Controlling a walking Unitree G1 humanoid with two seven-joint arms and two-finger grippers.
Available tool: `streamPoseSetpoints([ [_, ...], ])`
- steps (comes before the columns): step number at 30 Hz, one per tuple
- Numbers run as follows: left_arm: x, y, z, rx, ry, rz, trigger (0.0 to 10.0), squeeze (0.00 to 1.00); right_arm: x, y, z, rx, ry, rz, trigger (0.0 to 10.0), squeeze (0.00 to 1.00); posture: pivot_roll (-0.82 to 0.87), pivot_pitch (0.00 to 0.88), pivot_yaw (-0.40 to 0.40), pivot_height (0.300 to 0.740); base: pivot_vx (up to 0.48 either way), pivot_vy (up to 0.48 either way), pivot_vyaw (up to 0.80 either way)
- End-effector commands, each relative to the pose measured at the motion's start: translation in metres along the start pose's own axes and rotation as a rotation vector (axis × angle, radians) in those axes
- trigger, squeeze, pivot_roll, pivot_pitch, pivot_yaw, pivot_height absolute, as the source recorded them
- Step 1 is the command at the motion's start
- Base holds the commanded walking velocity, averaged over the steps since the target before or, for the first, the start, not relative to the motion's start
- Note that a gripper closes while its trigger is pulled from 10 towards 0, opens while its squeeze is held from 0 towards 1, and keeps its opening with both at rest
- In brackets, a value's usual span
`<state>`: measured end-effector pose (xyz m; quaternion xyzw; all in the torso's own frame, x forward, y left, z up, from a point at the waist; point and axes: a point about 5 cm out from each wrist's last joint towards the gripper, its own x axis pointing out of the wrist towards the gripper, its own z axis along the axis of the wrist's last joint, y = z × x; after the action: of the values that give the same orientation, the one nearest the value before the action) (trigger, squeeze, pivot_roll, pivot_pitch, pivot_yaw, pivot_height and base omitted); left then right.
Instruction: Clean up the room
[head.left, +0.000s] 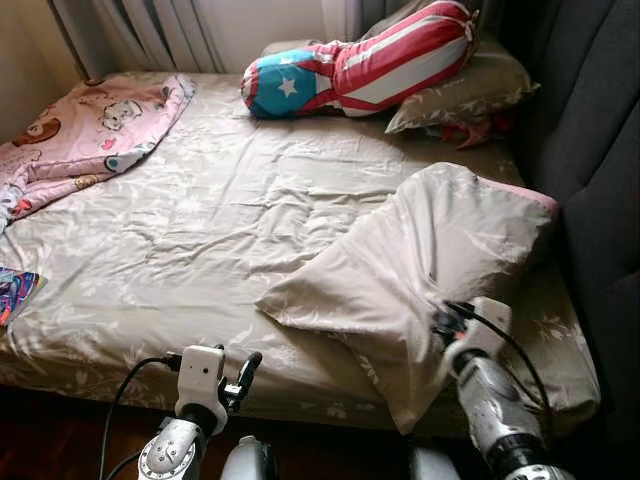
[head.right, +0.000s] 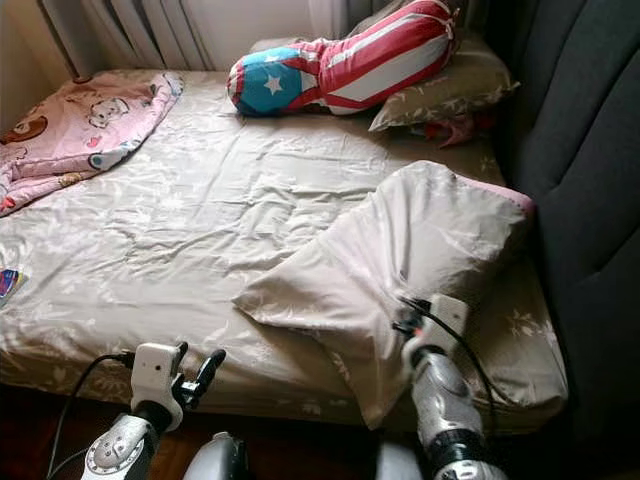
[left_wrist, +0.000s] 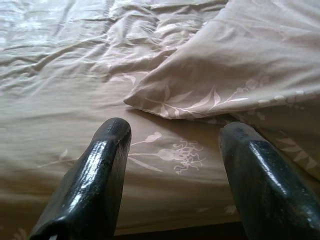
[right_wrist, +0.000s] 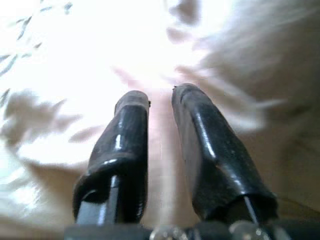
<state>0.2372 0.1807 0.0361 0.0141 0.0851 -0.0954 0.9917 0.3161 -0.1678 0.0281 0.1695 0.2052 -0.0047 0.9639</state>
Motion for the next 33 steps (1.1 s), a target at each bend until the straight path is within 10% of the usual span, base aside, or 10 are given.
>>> streamPoseSetpoints([
  [1, -0.003, 0.002, 0.0, 0.015, 0.007, 0.004, 10.0, 0.0, 0.002, 0.003, -0.005, -0.022, 0.049, -0.003, 10.0, 1.0, -0.04, 0.13, 0.042, 0.65, 0.0, 0.0, 0.0],
  [12, -0.012, 0.007, 0.002, 0.024, 0.012, 0.014, 10.0, 0.0, 0.009, 0.004, 0.017, -0.051, 0.007, -0.128, 10.0, 1.0, -0.03, 0.178, 0.056, 0.65, 0.0, 0.0, 0.0],
  [33, -0.008, 0.005, 0.005, 0.027, 0.018, -0.003, 10.0, 0.0, -0.002, -0.002, -0.01, 0.042, 0.085, -0.189, 10.0, 1.0, -0.04, 0.188, 0.065, 0.65, 0.0, 0.0, 0.0],
])
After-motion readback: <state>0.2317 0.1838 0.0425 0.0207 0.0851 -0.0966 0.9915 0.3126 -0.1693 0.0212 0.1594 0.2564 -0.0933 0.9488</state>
